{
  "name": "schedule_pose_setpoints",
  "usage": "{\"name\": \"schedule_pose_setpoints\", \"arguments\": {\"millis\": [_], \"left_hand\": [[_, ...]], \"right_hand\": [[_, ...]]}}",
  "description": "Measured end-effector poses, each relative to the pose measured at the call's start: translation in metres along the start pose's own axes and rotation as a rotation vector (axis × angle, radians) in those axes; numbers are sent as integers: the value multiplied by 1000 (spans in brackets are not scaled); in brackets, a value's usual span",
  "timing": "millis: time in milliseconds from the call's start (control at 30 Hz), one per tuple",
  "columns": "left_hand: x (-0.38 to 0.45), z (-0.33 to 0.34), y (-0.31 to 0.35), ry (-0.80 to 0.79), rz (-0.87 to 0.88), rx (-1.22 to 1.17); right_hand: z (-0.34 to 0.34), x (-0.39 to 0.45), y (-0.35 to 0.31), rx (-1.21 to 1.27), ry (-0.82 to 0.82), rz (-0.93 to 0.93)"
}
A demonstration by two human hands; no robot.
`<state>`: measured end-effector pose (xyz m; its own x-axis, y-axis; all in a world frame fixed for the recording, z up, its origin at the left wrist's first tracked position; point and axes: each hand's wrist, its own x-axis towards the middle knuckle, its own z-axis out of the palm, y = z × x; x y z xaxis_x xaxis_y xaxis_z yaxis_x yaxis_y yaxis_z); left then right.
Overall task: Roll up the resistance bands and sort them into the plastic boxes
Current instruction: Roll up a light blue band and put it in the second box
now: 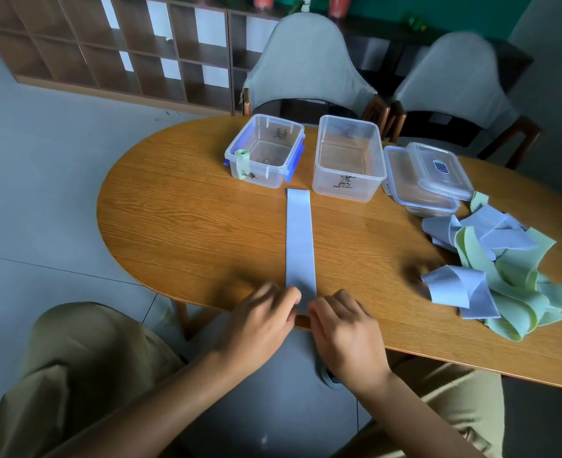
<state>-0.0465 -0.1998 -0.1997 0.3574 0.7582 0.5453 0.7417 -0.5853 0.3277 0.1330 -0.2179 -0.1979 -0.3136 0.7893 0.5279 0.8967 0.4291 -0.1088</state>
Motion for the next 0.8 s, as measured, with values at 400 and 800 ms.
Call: {"name": "schedule_pose_setpoints", "arguments": {"millis": [400,800], "left_hand": [[-21,4,-8,-17,117,24],[-21,10,-2,38,-70,-47]], "right_hand": [[-3,-10,8,44,-24,-37],[-1,-10,5,237,-72,237]]}}
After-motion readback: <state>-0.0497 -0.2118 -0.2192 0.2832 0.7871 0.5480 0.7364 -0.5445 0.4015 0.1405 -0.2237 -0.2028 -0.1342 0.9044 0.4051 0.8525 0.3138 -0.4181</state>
